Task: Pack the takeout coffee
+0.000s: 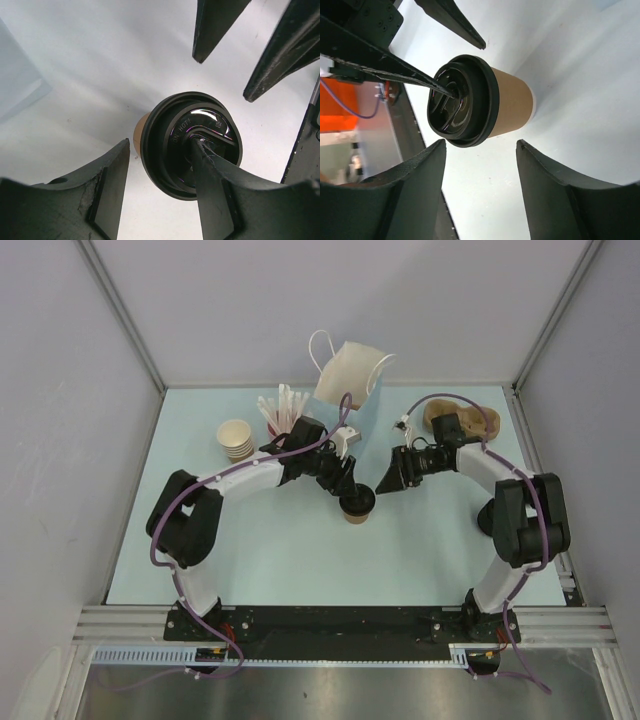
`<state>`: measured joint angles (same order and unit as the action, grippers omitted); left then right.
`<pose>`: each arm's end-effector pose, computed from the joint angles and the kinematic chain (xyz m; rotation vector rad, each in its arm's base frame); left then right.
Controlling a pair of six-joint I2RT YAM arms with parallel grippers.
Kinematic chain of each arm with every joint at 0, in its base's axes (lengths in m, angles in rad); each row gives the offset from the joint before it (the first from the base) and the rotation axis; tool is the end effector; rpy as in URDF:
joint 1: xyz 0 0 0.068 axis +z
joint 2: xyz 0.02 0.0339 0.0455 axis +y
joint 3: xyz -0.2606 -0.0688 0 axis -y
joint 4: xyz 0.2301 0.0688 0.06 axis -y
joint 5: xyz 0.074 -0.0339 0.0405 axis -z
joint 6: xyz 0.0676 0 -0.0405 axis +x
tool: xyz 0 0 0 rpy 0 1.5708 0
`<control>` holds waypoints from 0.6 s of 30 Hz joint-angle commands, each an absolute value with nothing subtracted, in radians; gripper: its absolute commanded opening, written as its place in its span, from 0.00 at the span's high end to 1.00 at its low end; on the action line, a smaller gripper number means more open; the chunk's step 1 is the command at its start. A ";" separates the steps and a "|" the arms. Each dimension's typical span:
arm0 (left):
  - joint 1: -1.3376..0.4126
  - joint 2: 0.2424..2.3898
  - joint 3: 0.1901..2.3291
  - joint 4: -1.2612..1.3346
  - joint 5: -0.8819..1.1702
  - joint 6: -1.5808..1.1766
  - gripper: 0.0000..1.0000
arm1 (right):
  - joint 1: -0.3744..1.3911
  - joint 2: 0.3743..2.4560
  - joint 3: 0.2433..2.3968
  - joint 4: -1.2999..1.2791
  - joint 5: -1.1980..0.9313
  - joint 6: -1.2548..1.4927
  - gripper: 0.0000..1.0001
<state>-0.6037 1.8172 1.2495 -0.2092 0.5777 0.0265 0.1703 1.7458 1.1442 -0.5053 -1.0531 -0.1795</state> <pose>0.3108 -0.2592 0.2015 1.0151 2.1616 -0.9578 0.3223 0.1150 0.1933 -0.7269 2.2587 1.3639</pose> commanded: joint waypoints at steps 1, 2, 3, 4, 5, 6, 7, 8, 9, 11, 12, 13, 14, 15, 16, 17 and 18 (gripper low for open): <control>-0.595 1.848 1.207 -0.314 0.451 0.098 0.44 | 0.199 1.649 1.184 -0.505 -0.950 -0.285 0.35; -0.595 1.845 1.209 -0.316 0.453 0.097 0.43 | 0.213 1.632 1.184 -0.505 -0.930 -0.296 0.33; -0.595 1.845 1.215 -0.319 0.454 0.100 0.43 | 0.221 1.626 1.184 -0.505 -0.908 -0.316 0.31; -0.597 1.844 1.218 -0.325 0.462 0.098 0.43 | 0.225 1.617 1.184 -0.502 -0.896 -0.324 0.30; -0.595 1.841 1.227 -0.331 0.468 0.103 0.41 | 0.242 1.602 1.184 -0.493 -0.882 -0.330 0.27; -0.595 1.838 1.233 -0.336 0.472 0.107 0.40 | 0.248 1.591 1.184 -0.489 -0.855 -0.340 0.26; -0.595 1.835 1.239 -0.345 0.482 0.112 0.38 | 0.256 1.585 1.184 -0.483 -0.842 -0.345 0.25; -0.595 1.826 1.252 -0.348 0.483 0.118 0.36 | 0.271 1.572 1.184 -0.476 -0.822 -0.350 0.23; -0.595 1.822 1.258 -0.351 0.486 0.121 0.35 | 0.279 1.568 1.184 -0.469 -0.816 -0.351 0.22; -0.595 1.813 1.273 -0.362 0.492 0.132 0.31 | 0.293 1.562 1.183 -0.460 -0.810 -0.354 0.21; -0.595 1.807 1.279 -0.367 0.494 0.135 0.30 | 0.305 1.559 1.184 -0.462 -0.807 -0.356 0.20; -0.595 1.802 1.285 -0.373 0.497 0.140 0.29 | 0.311 1.559 1.184 -0.459 -0.805 -0.360 0.19; -0.594 1.802 1.301 -0.379 0.506 0.144 0.27 | 0.317 1.557 1.184 -0.459 -0.801 -0.364 0.19; -0.594 1.801 1.310 -0.383 0.509 0.147 0.27 | 0.328 1.555 1.184 -0.460 -0.799 -0.368 0.19; -0.592 1.802 1.319 -0.394 0.514 0.149 0.27 | 0.334 1.557 1.184 -0.460 -0.795 -0.371 0.18; -0.592 1.802 1.337 -0.397 0.520 0.147 0.25 | 0.339 1.555 1.184 -0.462 -0.785 -0.379 0.18; -0.592 1.802 1.347 -0.402 0.535 0.149 0.25 | 0.341 1.557 1.184 -0.465 -0.781 -0.382 0.18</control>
<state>-0.5987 1.8172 1.2984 -0.3027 0.5495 0.0898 0.3233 1.5940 1.1473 -0.4896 -0.8158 -0.3408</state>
